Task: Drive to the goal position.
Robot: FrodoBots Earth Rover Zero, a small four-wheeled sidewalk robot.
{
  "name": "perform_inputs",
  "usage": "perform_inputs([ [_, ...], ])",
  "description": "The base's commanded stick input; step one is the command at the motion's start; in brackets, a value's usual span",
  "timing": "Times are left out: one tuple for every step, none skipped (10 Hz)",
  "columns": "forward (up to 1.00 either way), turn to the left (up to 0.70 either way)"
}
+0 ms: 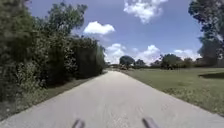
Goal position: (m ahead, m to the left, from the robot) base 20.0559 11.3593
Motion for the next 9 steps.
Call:
perform_inputs([
  [0.5, 0.0],
  [0.5, 0.0],
  [0.5, 0.0],
  [0.5, 0.0],
  [0.5, 0.0],
  [0.5, 0.0],
  [0.5, 0.0],
  [0.5, 0.0],
  [0.5, 0.0],
])
